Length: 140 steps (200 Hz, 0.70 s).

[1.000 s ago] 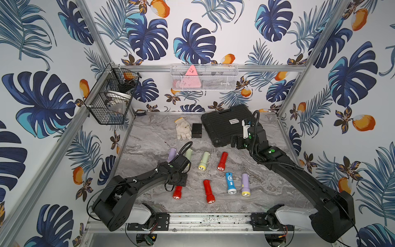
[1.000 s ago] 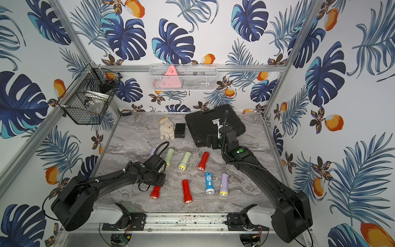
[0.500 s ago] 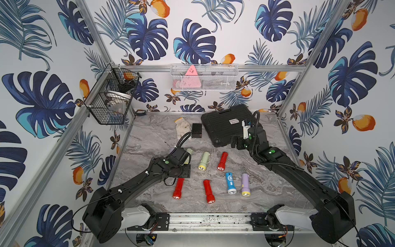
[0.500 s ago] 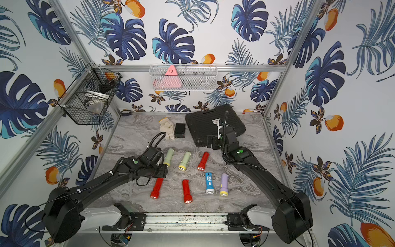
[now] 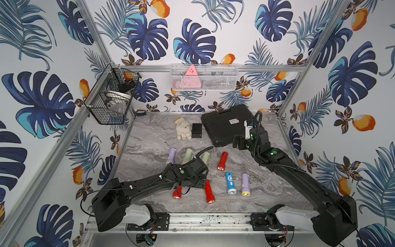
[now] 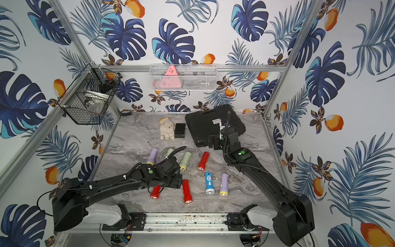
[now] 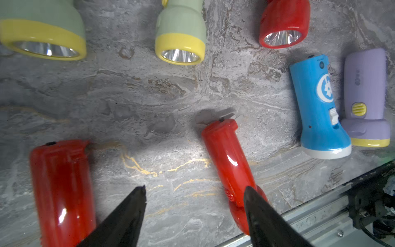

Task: Close the plug at the bottom of the flashlight
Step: Pick up the flashlight from the center of the board.

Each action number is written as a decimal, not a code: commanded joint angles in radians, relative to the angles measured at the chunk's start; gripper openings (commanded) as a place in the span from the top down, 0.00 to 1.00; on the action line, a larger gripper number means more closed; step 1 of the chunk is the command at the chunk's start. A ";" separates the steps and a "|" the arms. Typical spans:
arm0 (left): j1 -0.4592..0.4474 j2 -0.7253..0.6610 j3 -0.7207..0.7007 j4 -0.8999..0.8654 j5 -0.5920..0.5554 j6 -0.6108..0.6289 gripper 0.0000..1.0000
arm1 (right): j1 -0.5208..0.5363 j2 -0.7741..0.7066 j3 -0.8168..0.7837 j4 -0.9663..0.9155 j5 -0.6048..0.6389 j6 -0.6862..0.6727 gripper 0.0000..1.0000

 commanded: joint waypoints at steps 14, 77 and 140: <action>-0.035 0.083 0.035 0.065 0.021 -0.026 0.17 | 0.000 0.002 0.003 0.018 -0.003 -0.009 0.00; -0.057 0.224 0.082 0.058 0.041 0.011 0.20 | 0.000 -0.013 -0.002 0.024 -0.005 -0.012 0.00; -0.058 0.315 0.082 0.049 0.063 0.057 0.24 | 0.000 -0.001 0.009 0.008 -0.010 -0.014 0.00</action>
